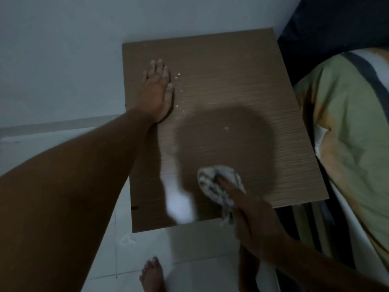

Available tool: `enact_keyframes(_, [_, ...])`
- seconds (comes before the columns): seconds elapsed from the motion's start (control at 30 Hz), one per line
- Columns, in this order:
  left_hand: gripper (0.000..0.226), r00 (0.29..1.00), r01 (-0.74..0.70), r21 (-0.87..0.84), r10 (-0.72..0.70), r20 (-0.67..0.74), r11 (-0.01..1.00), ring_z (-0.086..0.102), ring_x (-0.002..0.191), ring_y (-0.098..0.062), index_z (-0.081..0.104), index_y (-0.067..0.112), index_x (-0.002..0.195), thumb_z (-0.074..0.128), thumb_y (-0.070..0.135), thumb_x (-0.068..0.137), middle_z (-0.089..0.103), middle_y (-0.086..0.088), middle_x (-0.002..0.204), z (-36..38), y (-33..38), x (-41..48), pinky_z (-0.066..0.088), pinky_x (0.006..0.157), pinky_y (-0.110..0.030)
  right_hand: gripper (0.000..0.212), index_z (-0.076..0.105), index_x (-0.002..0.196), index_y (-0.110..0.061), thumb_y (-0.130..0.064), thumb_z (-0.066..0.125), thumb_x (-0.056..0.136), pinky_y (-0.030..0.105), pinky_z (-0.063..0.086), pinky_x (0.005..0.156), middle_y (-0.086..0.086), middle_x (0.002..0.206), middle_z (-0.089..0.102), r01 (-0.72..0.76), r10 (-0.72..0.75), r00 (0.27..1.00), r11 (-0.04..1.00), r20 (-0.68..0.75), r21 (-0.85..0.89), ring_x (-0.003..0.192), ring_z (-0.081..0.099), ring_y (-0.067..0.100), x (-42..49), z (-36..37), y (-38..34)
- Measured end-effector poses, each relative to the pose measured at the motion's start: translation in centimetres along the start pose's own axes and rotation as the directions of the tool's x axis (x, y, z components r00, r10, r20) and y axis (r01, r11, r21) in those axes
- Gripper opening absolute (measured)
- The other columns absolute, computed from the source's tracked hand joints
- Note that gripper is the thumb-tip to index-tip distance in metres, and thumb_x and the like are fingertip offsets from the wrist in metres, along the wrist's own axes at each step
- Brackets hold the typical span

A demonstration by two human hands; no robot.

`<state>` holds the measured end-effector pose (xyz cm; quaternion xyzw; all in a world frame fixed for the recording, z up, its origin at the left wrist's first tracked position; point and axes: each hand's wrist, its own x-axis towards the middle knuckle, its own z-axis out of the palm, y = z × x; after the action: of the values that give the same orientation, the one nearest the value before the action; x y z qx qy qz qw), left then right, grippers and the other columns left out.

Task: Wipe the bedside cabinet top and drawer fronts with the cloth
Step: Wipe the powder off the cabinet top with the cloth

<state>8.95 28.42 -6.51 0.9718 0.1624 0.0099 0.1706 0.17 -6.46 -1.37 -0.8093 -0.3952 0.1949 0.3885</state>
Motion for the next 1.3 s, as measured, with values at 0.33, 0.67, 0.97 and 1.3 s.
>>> enact_keyframes(0.33, [0.058, 0.997, 0.062, 0.106, -0.065, 0.03, 0.992, 0.007, 0.156, -0.03, 0.02, 0.001, 0.158, 0.024, 0.03, 0.108, 0.013, -0.018, 0.167, -0.7, -3.2, -0.2, 0.005, 0.127, -0.048, 0.051, 0.027, 0.155, -0.02, -0.012, 0.038, 0.105, 0.015, 0.057, 0.063, 0.013, 0.12, 0.064, -0.081, 0.039, 0.955, 0.988, -0.293, -0.132, 0.08, 0.067, 0.012, 20.3, -4.2, 1.8])
enact_keyframes(0.67, [0.06, 0.999, 0.021, 0.05, -0.019, -0.028, 0.999, 0.012, 0.156, -0.03, 0.026, 0.0, 0.156, 0.024, 0.03, 0.105, 0.019, -0.018, 0.166, -0.3, -4.4, -0.2, 0.008, 0.127, -0.044, 0.078, -0.007, 0.157, -0.014, -0.021, 0.045, 0.101, 0.044, 0.029, 0.117, 0.018, 0.161, 0.021, -0.336, 0.258, 0.936, 0.858, -0.239, -0.388, 0.143, 0.032, 0.036, 35.3, -2.9, 7.8])
enact_keyframes(0.97, [0.059, 0.998, 0.051, 0.081, -0.048, -0.031, 0.995, 0.01, 0.156, -0.03, 0.023, 0.0, 0.157, 0.028, 0.029, 0.106, 0.015, -0.02, 0.167, -0.6, -4.0, -0.2, 0.01, 0.127, -0.043, 0.058, 0.012, 0.158, -0.025, -0.034, 0.032, 0.105, 0.045, 0.009, 0.123, 0.004, 0.164, 0.019, 0.003, 0.017, 0.999, 0.812, 0.029, -0.583, 0.151, 0.012, 0.028, 37.3, 0.9, 6.1])
enact_keyframes(1.3, [0.058, 0.997, 0.067, 0.053, -0.065, -0.034, 0.996, 0.009, 0.156, -0.03, 0.02, 0.0, 0.158, 0.028, 0.025, 0.106, 0.014, -0.019, 0.167, -0.8, -4.1, -0.5, 0.007, 0.127, -0.039, 0.054, 0.022, 0.157, -0.022, -0.026, 0.034, 0.104, 0.044, 0.013, 0.123, 0.003, 0.163, 0.023, 0.188, -0.099, 0.976, 0.83, 0.193, -0.526, 0.15, 0.016, 0.027, 29.4, 2.3, 4.5])
